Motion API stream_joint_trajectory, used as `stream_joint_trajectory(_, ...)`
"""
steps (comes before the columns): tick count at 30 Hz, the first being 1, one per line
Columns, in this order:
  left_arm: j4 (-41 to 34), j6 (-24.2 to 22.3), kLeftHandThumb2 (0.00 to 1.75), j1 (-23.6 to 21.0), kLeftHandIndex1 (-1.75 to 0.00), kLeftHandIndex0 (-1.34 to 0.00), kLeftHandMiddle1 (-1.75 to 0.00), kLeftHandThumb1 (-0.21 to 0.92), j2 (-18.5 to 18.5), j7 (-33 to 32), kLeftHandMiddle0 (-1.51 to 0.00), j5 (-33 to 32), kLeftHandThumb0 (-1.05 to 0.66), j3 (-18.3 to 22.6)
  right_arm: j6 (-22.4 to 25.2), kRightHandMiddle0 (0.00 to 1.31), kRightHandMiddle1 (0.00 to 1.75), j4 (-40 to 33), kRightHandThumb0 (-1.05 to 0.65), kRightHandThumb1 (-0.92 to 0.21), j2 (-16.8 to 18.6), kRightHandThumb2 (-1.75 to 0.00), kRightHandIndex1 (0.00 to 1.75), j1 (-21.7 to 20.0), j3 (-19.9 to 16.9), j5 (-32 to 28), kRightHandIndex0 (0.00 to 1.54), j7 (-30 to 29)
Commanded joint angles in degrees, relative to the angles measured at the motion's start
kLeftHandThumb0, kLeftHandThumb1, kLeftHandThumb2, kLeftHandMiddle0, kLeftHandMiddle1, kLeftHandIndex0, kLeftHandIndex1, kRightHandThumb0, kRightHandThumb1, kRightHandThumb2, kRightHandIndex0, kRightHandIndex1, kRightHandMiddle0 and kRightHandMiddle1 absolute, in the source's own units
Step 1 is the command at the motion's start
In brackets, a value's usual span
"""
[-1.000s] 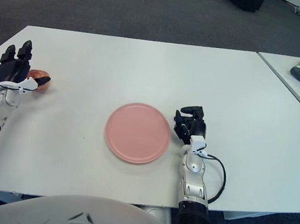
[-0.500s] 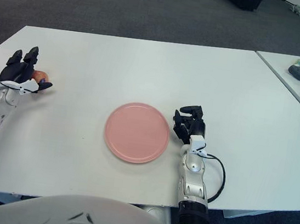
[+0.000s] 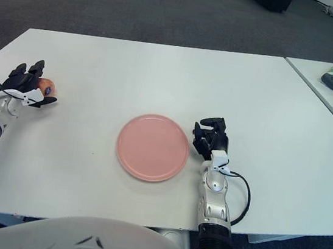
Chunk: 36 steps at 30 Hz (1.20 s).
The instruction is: Put the apple into the plate.
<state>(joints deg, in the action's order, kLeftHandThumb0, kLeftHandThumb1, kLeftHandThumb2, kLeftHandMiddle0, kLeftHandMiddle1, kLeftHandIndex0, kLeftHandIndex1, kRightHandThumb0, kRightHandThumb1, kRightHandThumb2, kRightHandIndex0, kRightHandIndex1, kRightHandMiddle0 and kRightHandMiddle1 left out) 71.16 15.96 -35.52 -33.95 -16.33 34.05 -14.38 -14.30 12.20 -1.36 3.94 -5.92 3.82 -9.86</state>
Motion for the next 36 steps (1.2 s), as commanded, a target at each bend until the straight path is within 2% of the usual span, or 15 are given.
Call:
stream_joint_trajectory(1, 1.3, -0.1, 0.5, -2.0, 0.0, 0.0, 0.0, 0.64, 1.3, 1.3, 0.0, -0.7, -1.04, -0.6, 0.9, 0.22, 1.75, -0.3, -0.35, -0.87, 0.0, -0.59, 1.23, 0.1, -0.3, 0.3, 0.51, -0.5)
stream_joint_trajectory(13, 3.7, -1.2, 0.52, -4.1, 0.0, 0.0, 0.0, 0.63, 4.1, 4.4, 0.0, -1.8, -0.99, -1.1, -0.6, 0.22, 1.75, -0.7, -0.35, -0.87, 0.0, -0.6, 1.22, 0.5, -0.3, 0.2, 0.5, -0.7)
stream_joint_trajectory(30, 4.6, -0.8, 0.56, -5.1, -0.03, -0.03, 0.0, 0.7, 5.3, 5.1, 0.0, -0.1, -0.98, -5.4, -1.1, 0.21, 1.75, -1.4, -0.35, -0.88, -0.3, -0.59, 1.23, 1.2, -0.3, 0.8, 0.51, -0.8)
stream_joint_trajectory(36, 4.5, -0.7, 0.52, -5.5, -0.16, 0.0, 0.0, 0.75, 5.8, 5.4, 0.0, 0.5, -0.99, -6.7, -0.8, 0.22, 1.75, -1.6, -0.35, -0.87, -0.3, -0.59, 1.24, 1.3, -0.2, 0.7, 0.52, -0.7)
